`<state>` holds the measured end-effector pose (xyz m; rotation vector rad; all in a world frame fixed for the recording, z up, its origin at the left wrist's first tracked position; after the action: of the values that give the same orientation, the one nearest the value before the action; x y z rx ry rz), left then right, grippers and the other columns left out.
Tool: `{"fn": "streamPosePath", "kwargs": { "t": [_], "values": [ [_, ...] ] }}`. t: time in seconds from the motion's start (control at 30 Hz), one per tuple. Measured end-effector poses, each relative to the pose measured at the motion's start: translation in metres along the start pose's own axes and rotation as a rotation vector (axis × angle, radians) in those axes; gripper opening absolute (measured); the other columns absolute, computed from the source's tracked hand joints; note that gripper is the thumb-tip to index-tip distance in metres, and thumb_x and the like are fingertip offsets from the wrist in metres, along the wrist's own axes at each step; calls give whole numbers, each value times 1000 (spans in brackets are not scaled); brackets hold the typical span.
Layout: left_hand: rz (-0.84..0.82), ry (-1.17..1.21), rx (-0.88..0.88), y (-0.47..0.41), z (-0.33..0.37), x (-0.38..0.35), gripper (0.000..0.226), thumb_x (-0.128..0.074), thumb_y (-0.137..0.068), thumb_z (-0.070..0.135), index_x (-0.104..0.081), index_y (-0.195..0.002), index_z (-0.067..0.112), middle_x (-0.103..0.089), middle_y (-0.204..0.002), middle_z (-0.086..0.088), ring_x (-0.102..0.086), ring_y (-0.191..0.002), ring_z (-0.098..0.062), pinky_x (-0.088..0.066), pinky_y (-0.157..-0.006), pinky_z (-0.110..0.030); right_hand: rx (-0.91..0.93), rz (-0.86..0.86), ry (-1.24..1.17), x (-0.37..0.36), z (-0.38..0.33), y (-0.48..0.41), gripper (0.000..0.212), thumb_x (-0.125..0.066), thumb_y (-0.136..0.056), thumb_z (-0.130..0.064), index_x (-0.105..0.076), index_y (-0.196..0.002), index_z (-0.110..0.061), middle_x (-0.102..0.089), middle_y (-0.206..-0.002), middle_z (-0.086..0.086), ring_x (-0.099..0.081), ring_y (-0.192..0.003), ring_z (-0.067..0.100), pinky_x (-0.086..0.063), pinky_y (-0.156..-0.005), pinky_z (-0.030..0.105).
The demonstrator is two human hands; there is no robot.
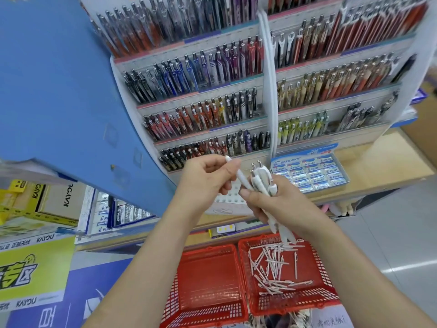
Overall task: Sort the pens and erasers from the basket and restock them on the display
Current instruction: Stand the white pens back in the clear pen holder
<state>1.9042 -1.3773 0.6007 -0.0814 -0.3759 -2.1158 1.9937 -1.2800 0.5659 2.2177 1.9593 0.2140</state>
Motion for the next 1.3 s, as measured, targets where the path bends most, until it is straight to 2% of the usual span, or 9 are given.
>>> {"fn": "streamPosePath", "kwargs": {
  "t": [0.2,0.33,0.4,0.6,0.73,0.9,1.0,1.13,1.3],
  "values": [
    [167,297,-57,10,14,43,15,-65,-77,19,-71,-84,6,-66,-69,-9,-61,-58,-15,-53,-57,-20,-77,79,-484,13,15,5,19,-63,-82,-26,-66,-83,-7,-53,-58,6,-37,-40,12,-31,-43,22],
    [133,205,-52,30,11,38,12,-71,-71,11,-72,-82,8,-70,-69,-11,-67,-64,-19,-55,-61,-23,-40,189,-900,12,16,-1,9,-62,-81,-18,-59,-76,-11,-53,-67,2,-32,-39,4,-29,-38,15],
    [105,199,-12,39,3,24,8,-71,-73,1,-71,-80,6,-70,-68,-13,-67,-63,-20,-56,-60,-24,-10,177,-963,2,9,-4,7,-60,-80,-13,-54,-82,-10,-54,-67,0,-32,-40,3,-30,-37,14],
    [117,-7,8,44,-3,12,6,-68,-83,10,-72,-86,6,-70,-73,-10,-61,-65,-14,-56,-61,-30,32,151,-570,-5,-9,-4,16,-66,-75,-18,-64,-83,-4,-68,-72,9,-35,-41,8,-28,-40,19],
    [67,116,-34,28,18,26,15,-58,-90,13,-70,-100,12,-64,-71,-3,-56,-60,-13,-55,-58,-27,68,1,-259,-11,-23,2,18,-68,-76,-26,-67,-74,-7,-63,-66,15,-36,-44,13,-31,-43,23],
    [-18,11,-24,25,23,33,9,-66,-83,8,-69,-89,1,-66,-64,-8,-61,-57,-14,-53,-55,-22,14,-93,-117,-14,-24,5,20,-67,-82,-22,-66,-82,-3,-68,-71,10,-42,-50,13,-36,-47,21],
    [104,-5,-48,26,24,55,4,-69,-80,4,-71,-83,6,-70,-69,-14,-65,-57,-16,-54,-56,-22,-56,81,-122,3,-11,-1,17,-67,-85,-25,-65,-83,-8,-67,-68,8,-46,-45,9,-40,-46,22],
    [344,-230,-121,22,19,93,18,-73,-80,9,-71,-72,25,-69,-60,2,-66,-57,-14,-55,-59,-26,-209,360,-356,37,26,-1,28,-65,-85,-37,-59,-87,-10,-59,-57,5,-48,-42,13,-42,-41,23],
    [421,-493,-93,17,-15,92,15,-72,-80,21,-70,-71,33,-67,-59,14,-67,-64,-8,-58,-72,-33,-300,428,-512,42,62,-1,23,-62,-90,-35,-59,-93,-12,-52,-58,3,-46,-42,14,-39,-42,22]
  ]
}}
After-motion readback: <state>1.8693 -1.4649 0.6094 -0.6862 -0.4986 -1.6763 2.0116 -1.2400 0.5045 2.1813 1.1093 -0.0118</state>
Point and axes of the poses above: each hand's wrist, its own y-axis away from the middle knuckle, its own x-axis out of the back of the hand, z = x × y, the point moved 9 cm from there along -y, towards the middle knuckle
